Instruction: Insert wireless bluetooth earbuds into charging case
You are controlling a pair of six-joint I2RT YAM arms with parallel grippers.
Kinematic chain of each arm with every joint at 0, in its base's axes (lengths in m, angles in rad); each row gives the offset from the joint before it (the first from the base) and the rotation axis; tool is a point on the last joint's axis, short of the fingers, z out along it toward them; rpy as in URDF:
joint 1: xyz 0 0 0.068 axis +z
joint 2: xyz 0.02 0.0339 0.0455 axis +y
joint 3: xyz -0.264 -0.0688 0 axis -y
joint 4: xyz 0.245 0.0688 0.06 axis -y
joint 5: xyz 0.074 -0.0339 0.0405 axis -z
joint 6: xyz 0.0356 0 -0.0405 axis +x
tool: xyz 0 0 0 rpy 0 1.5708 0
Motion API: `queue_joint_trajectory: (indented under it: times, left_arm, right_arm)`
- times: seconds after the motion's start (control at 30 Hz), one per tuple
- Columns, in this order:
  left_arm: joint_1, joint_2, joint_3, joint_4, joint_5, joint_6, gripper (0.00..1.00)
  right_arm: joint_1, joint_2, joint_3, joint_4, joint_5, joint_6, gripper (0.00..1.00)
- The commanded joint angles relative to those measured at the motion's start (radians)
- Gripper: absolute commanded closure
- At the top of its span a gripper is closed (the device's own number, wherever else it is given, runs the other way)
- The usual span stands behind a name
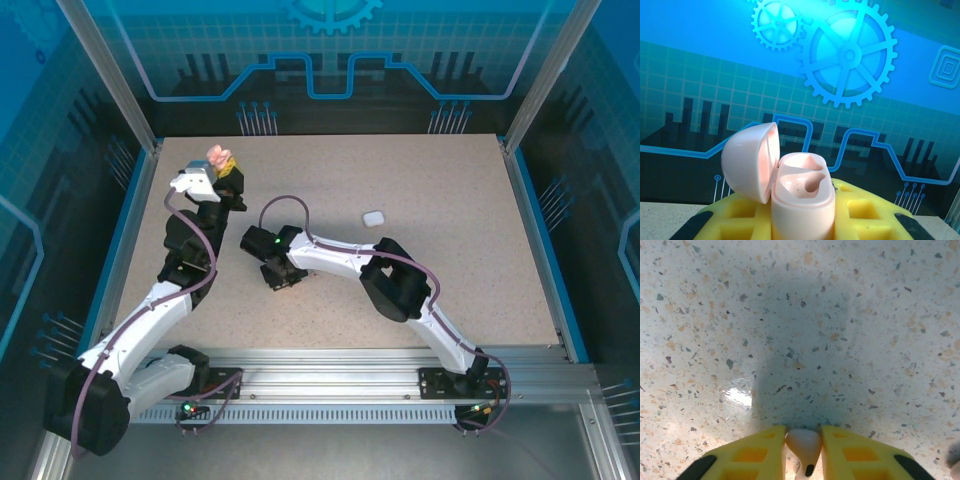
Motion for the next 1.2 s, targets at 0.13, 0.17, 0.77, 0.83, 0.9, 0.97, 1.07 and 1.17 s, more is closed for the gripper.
queue_joint_trajectory:
  times: [0.13,0.17,0.77,0.83,0.9,0.97,1.07,1.17]
  left_arm:
    - [0.012,-0.016,-0.006,0.013,0.035,-0.019,1.0]
    - [0.011,-0.018,-0.004,0.009,0.041,-0.019,1.0]
    - [-0.006,-0.035,-0.065,0.007,0.342,-0.037,1.0]
    - [-0.027,-0.022,-0.074,0.042,0.368,-0.008,1.0]
    - [-0.063,-0.001,-0.081,0.074,0.378,0.042,1.0]
    - [-0.1,0.02,-0.079,0.091,0.386,0.087,1.0]
    - [-0.16,0.054,-0.073,0.123,0.387,0.16,1.0]
    - [-0.216,0.096,-0.059,0.156,0.39,0.217,1.0]
  right_arm:
    - [0.005,0.006,-0.058,0.046,-0.008,-0.002,0.87]
    - [0.004,-0.012,-0.084,0.068,-0.005,-0.005,0.87]
    - [-0.104,-0.573,-0.435,0.255,0.137,-0.118,0.87]
    - [-0.136,-0.647,-0.459,0.255,0.156,-0.148,0.87]
    - [-0.172,-0.726,-0.481,0.263,0.17,-0.18,0.87]
    - [-0.213,-0.796,-0.488,0.267,0.176,-0.212,0.87]
    - [-0.262,-0.888,-0.479,0.285,0.176,-0.268,0.86]
    - [-0.285,-0.958,-0.462,0.33,0.172,-0.349,0.86]
